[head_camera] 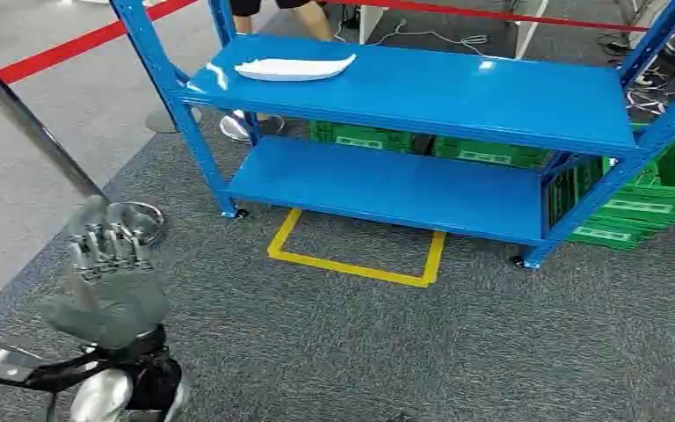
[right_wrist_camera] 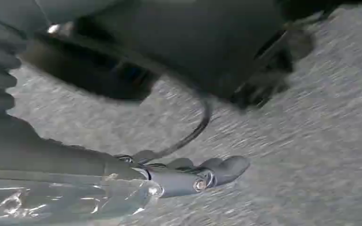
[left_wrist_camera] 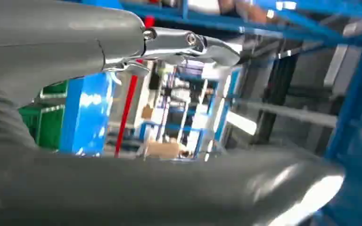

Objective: Take the parts from the cabinet and place them on the table.

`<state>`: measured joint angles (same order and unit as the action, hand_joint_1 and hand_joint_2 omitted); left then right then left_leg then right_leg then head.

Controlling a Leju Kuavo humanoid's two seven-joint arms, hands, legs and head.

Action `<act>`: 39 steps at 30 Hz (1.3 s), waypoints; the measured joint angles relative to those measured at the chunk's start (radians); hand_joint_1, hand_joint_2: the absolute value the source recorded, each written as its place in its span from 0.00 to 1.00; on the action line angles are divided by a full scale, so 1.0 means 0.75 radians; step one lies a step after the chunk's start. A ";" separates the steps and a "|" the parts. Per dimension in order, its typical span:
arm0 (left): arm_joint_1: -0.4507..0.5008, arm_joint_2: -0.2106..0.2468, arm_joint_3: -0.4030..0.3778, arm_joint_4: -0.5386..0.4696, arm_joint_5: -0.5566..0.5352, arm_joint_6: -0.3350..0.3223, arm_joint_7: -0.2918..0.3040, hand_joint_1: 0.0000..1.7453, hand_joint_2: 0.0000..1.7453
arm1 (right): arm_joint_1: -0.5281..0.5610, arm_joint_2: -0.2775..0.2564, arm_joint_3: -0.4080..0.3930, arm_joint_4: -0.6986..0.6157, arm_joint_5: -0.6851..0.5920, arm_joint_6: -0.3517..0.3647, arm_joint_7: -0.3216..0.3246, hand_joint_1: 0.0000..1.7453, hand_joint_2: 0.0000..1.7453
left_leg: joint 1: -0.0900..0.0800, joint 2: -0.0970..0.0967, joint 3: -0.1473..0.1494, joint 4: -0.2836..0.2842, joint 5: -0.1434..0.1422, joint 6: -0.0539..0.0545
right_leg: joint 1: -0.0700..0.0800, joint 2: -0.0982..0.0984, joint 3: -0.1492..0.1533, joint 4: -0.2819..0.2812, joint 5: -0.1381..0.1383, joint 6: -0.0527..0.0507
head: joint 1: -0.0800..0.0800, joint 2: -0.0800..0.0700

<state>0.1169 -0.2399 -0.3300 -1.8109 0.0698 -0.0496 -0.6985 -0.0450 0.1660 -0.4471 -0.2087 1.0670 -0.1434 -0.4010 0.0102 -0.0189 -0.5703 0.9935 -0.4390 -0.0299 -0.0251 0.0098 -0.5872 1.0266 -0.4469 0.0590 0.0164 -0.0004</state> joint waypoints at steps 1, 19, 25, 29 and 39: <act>-0.001 0.002 -0.017 -0.002 -0.015 -0.001 0.000 0.00 1.00 | 0.000 0.004 0.000 0.001 0.007 -0.005 -0.009 0.00 1.00 | 0.000 0.000 0.000 0.000 0.000 0.000 | 0.000 0.000 0.000 0.000 0.000 0.000 | 0.000 0.000; -0.025 0.057 -0.183 -0.003 -0.102 0.047 -0.001 0.00 0.00 | -0.007 0.013 0.005 0.001 0.095 -0.135 0.091 0.00 1.00 | -0.002 0.000 0.000 0.000 0.000 0.000 | -0.002 0.000 0.000 -0.001 0.001 0.001 | 0.001 0.000; -0.027 0.073 -0.185 -0.003 -0.097 0.044 -0.001 0.00 0.00 | -0.007 0.013 0.004 0.001 0.094 -0.149 0.171 0.00 1.00 | -0.006 0.000 0.000 0.002 -0.003 0.005 | -0.007 0.000 0.001 -0.003 0.002 0.003 | 0.000 0.000; -0.029 0.078 -0.184 -0.003 -0.090 0.039 -0.001 0.00 0.00 | -0.013 0.013 0.002 0.001 0.084 -0.147 0.256 0.00 1.00 | -0.014 0.000 -0.001 0.006 -0.007 0.013 | -0.014 0.000 0.001 -0.005 0.003 0.010 | 0.000 0.000; -0.033 0.072 -0.182 -0.004 -0.061 0.004 -0.001 0.00 0.00 | -0.023 0.013 -0.001 0.000 0.088 -0.146 0.350 0.00 1.00 | -0.003 0.005 0.015 -0.027 0.012 0.052 | -0.012 -0.003 -0.056 0.124 -0.085 0.031 | 0.008 0.000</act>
<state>0.0920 -0.1862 -0.4662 -1.8139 0.0237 -0.0469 -0.6992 -0.0625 0.1759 -0.4475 -0.2087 1.1330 -0.2529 -0.1389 0.0079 -0.0148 -0.5589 0.9730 -0.4300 0.0089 -0.0339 0.0074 -0.6293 1.1195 -0.5109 0.0820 0.0225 -0.0004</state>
